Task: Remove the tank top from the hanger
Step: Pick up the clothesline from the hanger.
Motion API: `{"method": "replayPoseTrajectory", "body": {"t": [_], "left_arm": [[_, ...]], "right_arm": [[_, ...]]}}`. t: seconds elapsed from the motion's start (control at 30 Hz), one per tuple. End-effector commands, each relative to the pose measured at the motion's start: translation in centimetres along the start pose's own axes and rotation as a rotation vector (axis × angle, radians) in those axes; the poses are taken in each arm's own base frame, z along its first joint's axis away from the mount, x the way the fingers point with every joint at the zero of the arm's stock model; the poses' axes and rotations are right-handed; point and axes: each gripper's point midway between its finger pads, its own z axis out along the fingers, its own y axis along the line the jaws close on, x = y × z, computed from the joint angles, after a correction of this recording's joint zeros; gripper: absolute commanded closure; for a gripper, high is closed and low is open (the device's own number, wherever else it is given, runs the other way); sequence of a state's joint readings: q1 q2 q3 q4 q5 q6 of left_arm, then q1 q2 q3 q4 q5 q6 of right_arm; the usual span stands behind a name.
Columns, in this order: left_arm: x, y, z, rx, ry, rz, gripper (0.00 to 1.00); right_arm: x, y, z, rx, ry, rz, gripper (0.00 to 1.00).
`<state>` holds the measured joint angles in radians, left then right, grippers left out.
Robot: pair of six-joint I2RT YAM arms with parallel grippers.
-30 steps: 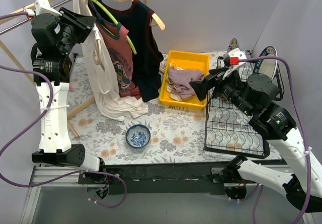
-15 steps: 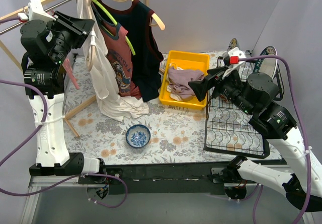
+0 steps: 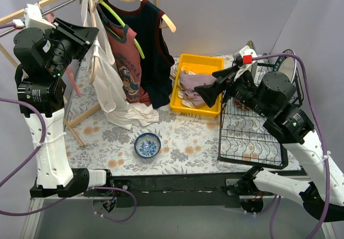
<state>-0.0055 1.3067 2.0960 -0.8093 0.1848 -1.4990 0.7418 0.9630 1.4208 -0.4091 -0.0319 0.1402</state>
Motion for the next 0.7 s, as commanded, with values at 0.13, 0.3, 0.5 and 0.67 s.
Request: {"method": "replayPoseTrajectory", "body": {"t": [0.13,0.3,0.5,0.67], "left_arm": [[-2.0,-3.4,-5.5,0.081,-0.09,0.053,1.0],[-2.2,-4.0,-6.7,0.09,-0.096,0.058,1.0],[-0.7,-4.0,-8.5,0.106,-0.046,0.051,1.0],[-0.1,-4.0,-10.9,0.106,-0.048,0.054,1.0]], "right_arm": [[-5.4,4.5,0.4,-0.23,-0.171,0.0,0.04],[-6.0,5.5,1.7,-0.273,-0.173,0.025,0.05],[-6.8,6.8,3.0,-0.301,-0.19,0.035,0.06],[-8.0,6.5,4.8,-0.238,-0.177,-0.003,0.05]]}}
